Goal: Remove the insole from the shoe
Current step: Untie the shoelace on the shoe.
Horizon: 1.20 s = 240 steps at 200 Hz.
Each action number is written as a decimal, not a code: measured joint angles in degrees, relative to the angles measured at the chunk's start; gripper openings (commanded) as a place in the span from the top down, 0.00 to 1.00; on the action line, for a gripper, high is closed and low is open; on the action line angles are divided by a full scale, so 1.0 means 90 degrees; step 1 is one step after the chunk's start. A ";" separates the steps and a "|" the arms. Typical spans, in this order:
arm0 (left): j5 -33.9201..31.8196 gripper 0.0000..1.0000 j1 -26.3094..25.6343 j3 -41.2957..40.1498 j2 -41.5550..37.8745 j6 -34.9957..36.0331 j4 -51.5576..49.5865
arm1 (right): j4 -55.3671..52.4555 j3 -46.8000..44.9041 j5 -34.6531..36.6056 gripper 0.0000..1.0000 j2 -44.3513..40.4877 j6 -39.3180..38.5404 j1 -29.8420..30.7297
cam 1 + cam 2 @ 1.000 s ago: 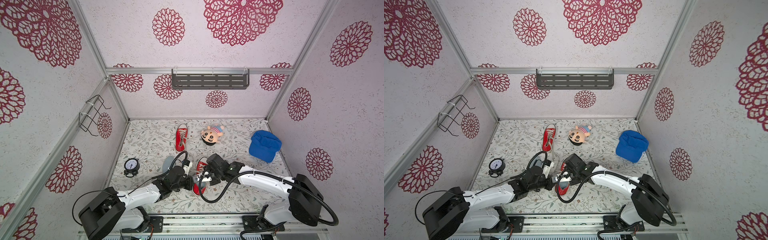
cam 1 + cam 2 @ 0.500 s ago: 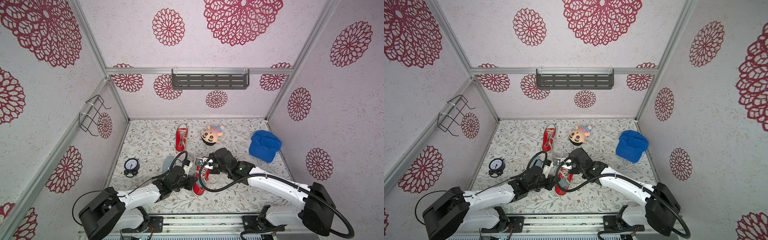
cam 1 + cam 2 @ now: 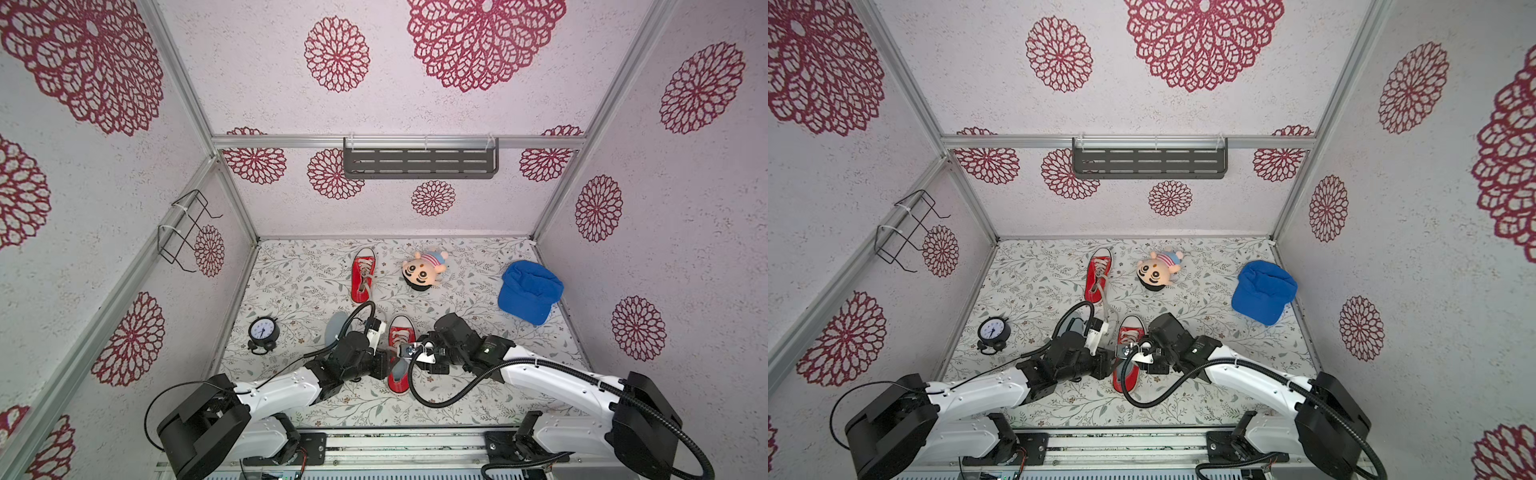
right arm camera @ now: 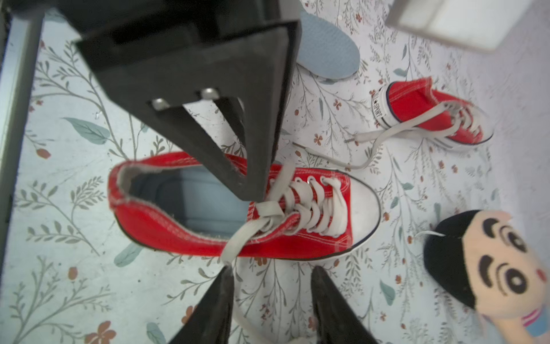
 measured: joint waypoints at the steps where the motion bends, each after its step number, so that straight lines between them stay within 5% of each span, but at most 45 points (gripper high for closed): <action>1: -0.0005 0.55 0.0000 0.0000 -0.0007 0.0000 -0.0005 | 0.0002 -0.0002 0.0002 0.44 0.0000 0.0034 0.0000; 34: -0.0189 0.53 0.0000 0.0066 -0.0634 0.0236 -0.0481 | 0.0306 -0.0274 0.0092 0.36 -0.0216 0.1056 0.0000; 55: -0.0148 0.61 0.0000 0.0284 -0.0741 0.0398 -0.0763 | 0.0466 -0.0559 0.0121 0.35 -0.0554 0.1707 0.0000; 117: 0.0338 0.67 -0.0216 0.1081 0.0580 0.0529 -0.0782 | 0.0991 -0.1180 0.0442 0.34 -0.0750 0.3196 0.0000; 202: -0.0044 0.60 -0.0374 0.1112 0.0780 0.0580 -0.1054 | 0.1137 -0.1229 0.0719 0.34 -0.0763 0.3531 0.0000; 240: -0.0138 0.70 -0.0374 0.1120 0.0780 0.0685 -0.1205 | 0.1154 -0.1229 0.0743 0.34 -0.0763 0.3531 0.0000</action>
